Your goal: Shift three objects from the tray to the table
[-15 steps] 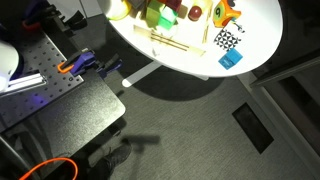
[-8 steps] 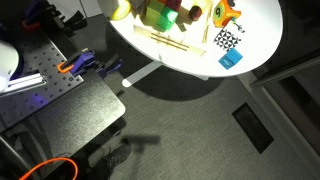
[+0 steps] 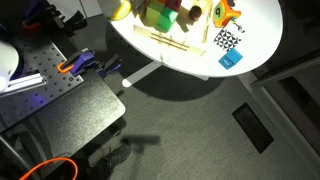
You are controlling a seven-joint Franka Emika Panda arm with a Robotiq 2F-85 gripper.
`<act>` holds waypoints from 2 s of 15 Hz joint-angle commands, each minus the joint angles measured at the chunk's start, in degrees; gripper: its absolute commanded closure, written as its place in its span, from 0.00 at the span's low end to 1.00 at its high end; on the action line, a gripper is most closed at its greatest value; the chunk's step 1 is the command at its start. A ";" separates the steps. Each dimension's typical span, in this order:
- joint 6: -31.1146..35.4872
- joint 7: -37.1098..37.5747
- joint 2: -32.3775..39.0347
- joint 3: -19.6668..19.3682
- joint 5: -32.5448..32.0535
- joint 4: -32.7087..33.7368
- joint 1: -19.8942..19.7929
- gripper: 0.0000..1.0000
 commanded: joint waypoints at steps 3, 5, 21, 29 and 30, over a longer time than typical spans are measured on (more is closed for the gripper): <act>-0.10 0.26 -0.05 0.39 -0.33 0.03 -0.40 0.00; 0.29 0.07 1.38 0.63 0.34 1.64 -0.81 0.00; 0.86 -4.62 18.44 4.87 2.32 17.85 -5.93 0.00; -1.04 -12.39 24.53 10.45 2.53 24.57 -10.60 0.00; -1.23 -13.31 25.05 11.07 2.52 25.19 -11.03 0.00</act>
